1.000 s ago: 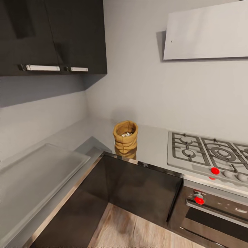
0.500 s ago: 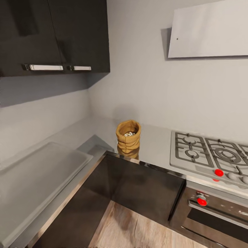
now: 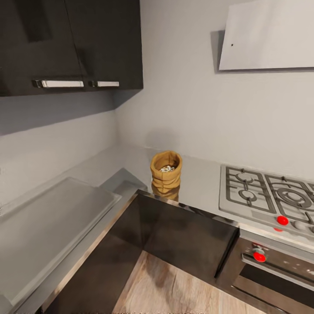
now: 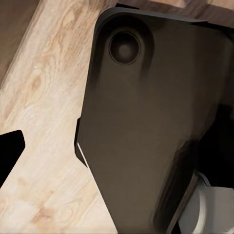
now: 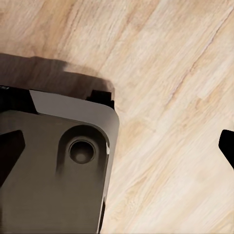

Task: In the kitchen, take the popcorn bag from the countertop, put it into the microwave, and heat it until the popcorn is cooked so the cooked popcorn ends up inside the bag.

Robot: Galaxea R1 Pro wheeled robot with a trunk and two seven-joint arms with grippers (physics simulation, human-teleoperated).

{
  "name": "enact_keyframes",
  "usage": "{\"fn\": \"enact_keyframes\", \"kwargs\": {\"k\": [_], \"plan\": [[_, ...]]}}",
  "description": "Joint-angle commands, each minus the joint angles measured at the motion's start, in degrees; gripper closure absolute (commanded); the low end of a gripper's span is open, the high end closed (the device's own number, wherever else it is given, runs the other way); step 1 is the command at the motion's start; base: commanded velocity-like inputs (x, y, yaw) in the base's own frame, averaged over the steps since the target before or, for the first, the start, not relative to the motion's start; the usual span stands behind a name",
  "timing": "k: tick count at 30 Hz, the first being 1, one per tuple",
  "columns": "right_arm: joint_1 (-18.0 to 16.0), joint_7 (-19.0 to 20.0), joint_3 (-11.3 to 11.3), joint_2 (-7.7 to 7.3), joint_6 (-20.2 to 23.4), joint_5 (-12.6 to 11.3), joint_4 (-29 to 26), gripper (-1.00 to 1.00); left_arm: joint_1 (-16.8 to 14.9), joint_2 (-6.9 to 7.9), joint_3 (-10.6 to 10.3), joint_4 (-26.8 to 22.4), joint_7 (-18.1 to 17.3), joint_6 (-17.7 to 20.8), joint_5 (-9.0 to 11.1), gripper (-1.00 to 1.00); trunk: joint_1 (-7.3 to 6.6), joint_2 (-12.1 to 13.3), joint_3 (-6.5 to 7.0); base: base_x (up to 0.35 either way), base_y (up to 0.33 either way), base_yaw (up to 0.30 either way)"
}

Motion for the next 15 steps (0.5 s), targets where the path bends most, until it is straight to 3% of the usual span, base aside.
{"fn": "enact_keyframes", "kwargs": {"k": [1,15], "plan": [[-0.07,0.11,-0.48,-0.04,-0.19,0.45,0.17,-1.0,0.0,0.01,0.03,-0.03,0.08,-0.13,0.35,-1.0,0.0,-0.04,-0.15,0.0,0.0,0.072],[-0.06,0.17,-0.48,-0.04,-0.19,0.37,0.19,-1.0,0.0,0.04,0.03,0.03,0.04,-0.11,0.4,-1.0,0.0,-0.04,-1.37,0.0,0.0,0.072]]}}
